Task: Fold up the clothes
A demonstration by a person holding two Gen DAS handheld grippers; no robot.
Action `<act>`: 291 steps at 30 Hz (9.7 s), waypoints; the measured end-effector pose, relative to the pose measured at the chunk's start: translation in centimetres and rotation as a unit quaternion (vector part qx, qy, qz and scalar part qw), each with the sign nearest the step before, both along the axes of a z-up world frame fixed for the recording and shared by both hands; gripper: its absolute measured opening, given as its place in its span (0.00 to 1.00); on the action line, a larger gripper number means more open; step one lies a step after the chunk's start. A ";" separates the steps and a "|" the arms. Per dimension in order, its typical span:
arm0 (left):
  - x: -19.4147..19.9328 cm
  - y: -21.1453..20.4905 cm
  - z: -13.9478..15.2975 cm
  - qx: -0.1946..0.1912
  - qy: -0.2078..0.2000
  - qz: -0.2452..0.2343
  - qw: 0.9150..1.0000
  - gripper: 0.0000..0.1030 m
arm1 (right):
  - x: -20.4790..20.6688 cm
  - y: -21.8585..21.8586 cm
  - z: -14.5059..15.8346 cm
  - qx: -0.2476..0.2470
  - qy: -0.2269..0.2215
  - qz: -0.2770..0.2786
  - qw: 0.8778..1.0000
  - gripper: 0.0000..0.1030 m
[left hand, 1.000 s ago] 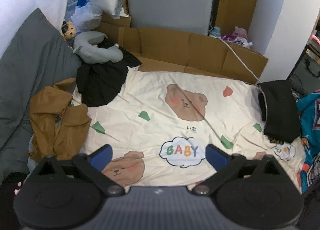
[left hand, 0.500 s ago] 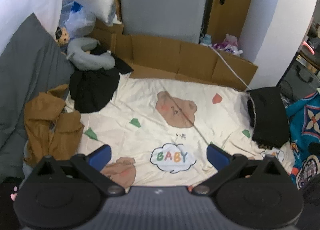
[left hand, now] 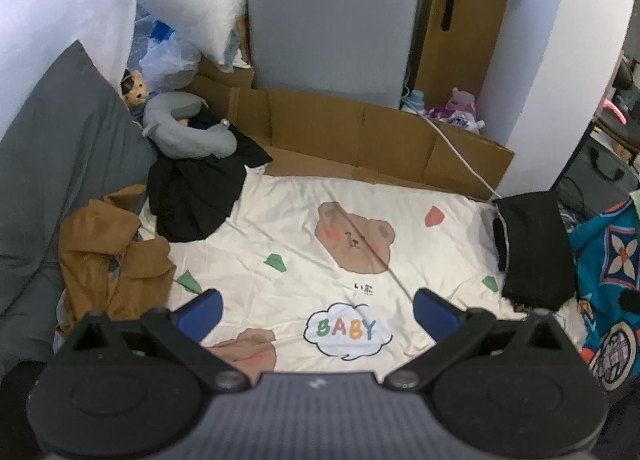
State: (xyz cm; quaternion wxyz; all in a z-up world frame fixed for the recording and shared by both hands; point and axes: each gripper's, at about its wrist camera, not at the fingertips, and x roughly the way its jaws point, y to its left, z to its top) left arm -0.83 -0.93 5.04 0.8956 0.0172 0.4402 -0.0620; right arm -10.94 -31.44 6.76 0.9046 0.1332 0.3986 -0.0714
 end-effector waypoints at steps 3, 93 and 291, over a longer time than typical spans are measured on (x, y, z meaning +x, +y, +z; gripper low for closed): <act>0.0 0.4 -0.1 -0.002 -0.001 0.004 1.000 0.99 | 0.1 -0.2 -0.1 -0.002 0.002 -0.002 1.000 1.00; 6.2 35.4 -26.6 -0.029 0.007 0.305 0.952 0.91 | 9.8 5.5 -21.2 0.074 -0.039 0.029 0.996 0.99; -6.2 0.5 15.7 -0.258 -0.235 -0.211 0.913 0.09 | -3.2 -1.9 9.1 0.021 -0.334 0.125 0.934 0.02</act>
